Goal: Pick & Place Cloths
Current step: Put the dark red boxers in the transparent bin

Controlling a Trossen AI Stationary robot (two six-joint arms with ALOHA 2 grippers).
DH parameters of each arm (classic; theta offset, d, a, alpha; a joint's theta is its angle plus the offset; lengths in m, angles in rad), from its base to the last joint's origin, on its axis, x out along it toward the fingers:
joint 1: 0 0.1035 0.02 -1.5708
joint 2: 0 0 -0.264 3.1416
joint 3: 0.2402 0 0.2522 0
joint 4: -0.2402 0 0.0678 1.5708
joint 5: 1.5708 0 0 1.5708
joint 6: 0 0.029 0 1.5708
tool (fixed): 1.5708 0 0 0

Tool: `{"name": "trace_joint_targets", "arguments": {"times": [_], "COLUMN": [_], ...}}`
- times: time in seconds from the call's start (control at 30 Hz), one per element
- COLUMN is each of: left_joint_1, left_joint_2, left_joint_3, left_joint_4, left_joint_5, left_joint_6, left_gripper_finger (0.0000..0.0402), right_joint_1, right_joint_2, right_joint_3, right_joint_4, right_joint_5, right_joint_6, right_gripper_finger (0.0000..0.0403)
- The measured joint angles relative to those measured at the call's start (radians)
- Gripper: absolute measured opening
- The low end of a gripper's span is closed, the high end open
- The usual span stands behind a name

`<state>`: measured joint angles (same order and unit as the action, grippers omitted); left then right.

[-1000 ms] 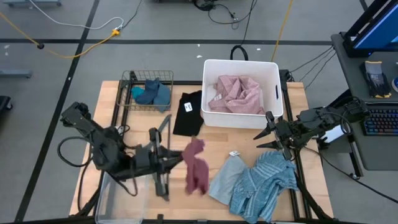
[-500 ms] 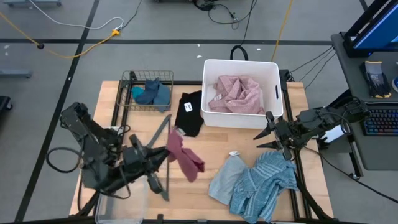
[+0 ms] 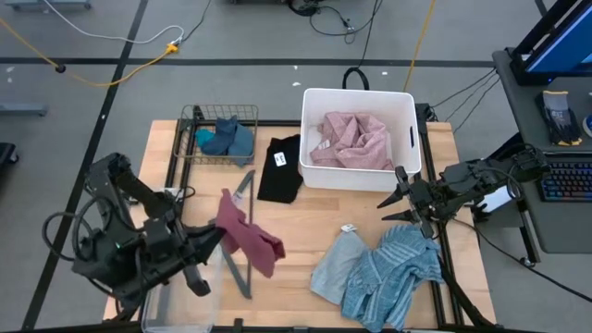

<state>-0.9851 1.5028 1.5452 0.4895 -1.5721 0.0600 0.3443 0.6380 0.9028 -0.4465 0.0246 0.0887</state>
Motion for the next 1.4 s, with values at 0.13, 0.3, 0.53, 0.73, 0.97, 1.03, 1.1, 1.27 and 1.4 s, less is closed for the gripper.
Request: {"name": "trace_joint_targets", "arguments": {"times": [0.13,0.3,0.53,0.73,0.97,1.03,1.1,1.27,1.4], "left_joint_1": [0.005,0.022,0.099,0.256,0.449,0.484,0.508,0.523,0.508], "left_joint_2": [0.003,0.041,0.12,0.148,0.148,0.146,0.139,0.134,0.132], "left_joint_3": [0.0,0.0,0.0,0.0,-0.001,-0.001,0.013,0.192,0.362], "left_joint_4": [-0.032,-0.054,-0.081,-0.386,-0.806,-0.857,-0.95,-1.36,-1.615], "left_joint_5": [0.0,0.001,0.194,0.571,1.107,1.254,1.369,1.5,1.493], "left_joint_6": [-0.085,-0.188,-0.333,-0.734,-1.291,-1.358,-1.411,-1.512,-1.565], "left_gripper_finger": [0.0,0.0,0.0,0.0,0.0,0.0,0.0,0.0,0.0], "right_joint_1": [0.0,0.0,0.0,0.0,0.0,0.0,0.0,0.0,0.0], "right_joint_2": [0.0,0.0,0.0,0.0,0.0,0.0,0.0,0.0,0.0], "right_joint_3": [0.0,0.0,0.0,0.0,0.0,0.0,0.0,0.0,0.0], "right_joint_4": [0.0,0.0,0.0,0.001,0.0,0.0,0.0,0.001,0.0], "right_joint_5": [0.0,0.0,0.0,0.0,0.001,0.0,0.001,0.005,0.007], "right_joint_6": [0.0,0.0,-0.004,-0.004,0.02,0.02,0.019,0.019,0.019], "right_gripper_finger": [0.0132,0.0132,0.0132,0.0132,0.0132,0.0132,0.0132,0.0132,0.0132]}}
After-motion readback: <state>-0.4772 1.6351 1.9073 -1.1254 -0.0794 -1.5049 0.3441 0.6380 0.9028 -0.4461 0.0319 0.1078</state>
